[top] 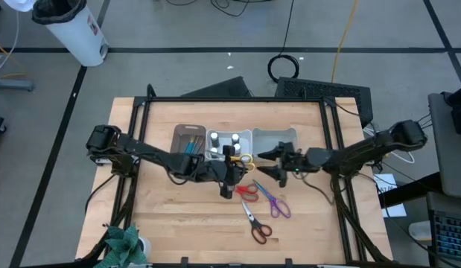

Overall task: Pick & Place Paint Supplies
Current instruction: Put the yellow scissors into the gray bin

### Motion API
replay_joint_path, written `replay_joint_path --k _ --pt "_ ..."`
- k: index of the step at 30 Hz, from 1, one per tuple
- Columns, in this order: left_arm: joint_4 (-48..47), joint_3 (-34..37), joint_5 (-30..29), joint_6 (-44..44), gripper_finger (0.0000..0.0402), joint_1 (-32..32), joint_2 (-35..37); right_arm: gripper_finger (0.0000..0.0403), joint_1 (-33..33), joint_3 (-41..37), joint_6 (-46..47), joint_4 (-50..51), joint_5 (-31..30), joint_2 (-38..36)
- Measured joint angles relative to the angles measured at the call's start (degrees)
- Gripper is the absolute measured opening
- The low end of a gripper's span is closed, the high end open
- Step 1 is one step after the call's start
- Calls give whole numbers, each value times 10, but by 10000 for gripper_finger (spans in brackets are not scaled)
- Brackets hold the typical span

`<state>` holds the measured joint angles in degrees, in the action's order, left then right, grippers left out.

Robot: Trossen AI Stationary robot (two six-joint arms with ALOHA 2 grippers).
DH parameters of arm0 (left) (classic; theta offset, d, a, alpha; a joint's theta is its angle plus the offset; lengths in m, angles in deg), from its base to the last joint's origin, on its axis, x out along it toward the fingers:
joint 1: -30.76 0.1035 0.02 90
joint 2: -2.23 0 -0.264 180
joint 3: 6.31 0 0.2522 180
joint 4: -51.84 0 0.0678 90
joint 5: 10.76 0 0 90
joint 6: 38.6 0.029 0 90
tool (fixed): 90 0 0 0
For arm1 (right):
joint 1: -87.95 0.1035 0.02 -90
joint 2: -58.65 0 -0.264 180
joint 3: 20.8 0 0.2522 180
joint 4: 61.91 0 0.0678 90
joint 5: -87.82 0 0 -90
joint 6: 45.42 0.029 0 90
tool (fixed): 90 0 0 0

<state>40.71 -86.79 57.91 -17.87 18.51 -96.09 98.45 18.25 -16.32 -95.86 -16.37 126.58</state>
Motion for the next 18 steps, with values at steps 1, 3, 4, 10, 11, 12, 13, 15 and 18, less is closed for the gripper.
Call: replay_joint_path --k 1,3,4,10,11,12,13,15,18 --pt "-1 0 -4 0 16 0 0 297 -4 13 5 -3 10 18" --pt "-7 0 -17 0 16 0 0 298 -12 37 12 -4 25 47" --pt "-10 0 -25 1 15 0 0 297 -15 47 15 -4 34 60" --pt "-26 0 -48 -1 16 0 0 286 -27 75 26 -2 39 122" --pt "-26 0 -48 -1 16 0 0 284 -30 76 31 -2 38 129" --pt "-27 0 -47 -2 16 -1 0 283 -33 79 37 -7 38 136" --pt "-27 0 -47 -3 16 -2 0 282 -37 79 43 -14 39 142" --pt "-27 0 -47 -3 15 -3 0 281 -43 79 54 -27 38 152" --pt "-30 0 -46 -5 15 -4 0 280 -49 79 59 -46 38 165"
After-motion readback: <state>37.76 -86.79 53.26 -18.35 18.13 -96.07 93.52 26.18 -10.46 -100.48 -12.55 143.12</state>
